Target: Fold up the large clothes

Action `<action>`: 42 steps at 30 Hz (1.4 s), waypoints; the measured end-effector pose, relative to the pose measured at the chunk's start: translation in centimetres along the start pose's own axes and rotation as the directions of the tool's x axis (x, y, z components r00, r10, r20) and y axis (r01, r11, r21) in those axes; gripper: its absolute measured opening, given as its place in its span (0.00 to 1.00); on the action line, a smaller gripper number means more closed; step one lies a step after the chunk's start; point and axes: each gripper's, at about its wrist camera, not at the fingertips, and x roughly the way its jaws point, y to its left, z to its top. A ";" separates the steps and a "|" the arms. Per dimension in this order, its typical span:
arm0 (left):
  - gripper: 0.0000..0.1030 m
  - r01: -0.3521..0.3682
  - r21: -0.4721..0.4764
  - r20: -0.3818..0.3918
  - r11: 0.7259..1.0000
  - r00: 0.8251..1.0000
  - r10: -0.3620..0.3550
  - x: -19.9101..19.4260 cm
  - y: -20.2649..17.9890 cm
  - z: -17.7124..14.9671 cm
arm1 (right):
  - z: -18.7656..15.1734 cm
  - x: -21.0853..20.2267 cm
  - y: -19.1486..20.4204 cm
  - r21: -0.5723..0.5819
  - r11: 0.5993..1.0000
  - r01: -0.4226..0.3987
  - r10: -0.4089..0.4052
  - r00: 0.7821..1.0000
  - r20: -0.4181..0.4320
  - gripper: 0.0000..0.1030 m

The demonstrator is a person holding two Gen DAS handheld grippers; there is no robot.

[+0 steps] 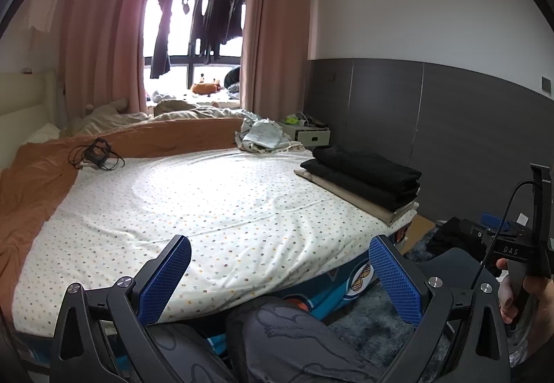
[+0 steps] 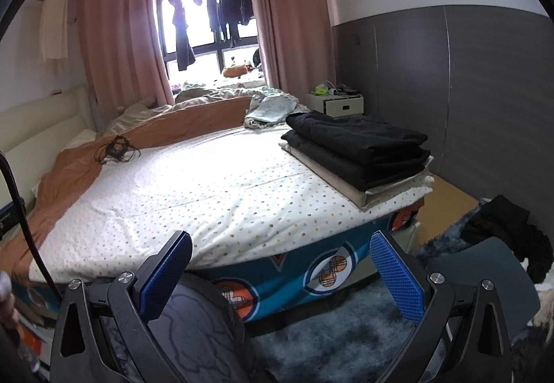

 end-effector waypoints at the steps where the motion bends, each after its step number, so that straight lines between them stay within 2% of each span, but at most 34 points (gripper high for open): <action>1: 1.00 -0.001 0.000 0.000 1.000 1.000 0.001 0.0 0.0 0.0 | -0.1 -0.1 0.1 0.004 1.000 -0.005 0.005 1.000 -0.004 1.00; 16: 1.00 -0.004 0.018 0.003 1.000 1.000 0.004 -0.2 -0.1 -0.2 | -0.4 0.6 -0.3 0.037 0.999 -0.033 0.034 0.999 -0.030 1.00; 42: 1.00 -0.017 -0.003 -0.005 1.000 1.000 0.017 -0.1 0.5 -0.4 | -1.0 1.1 0.3 0.039 0.999 -0.016 0.017 0.999 -0.042 1.00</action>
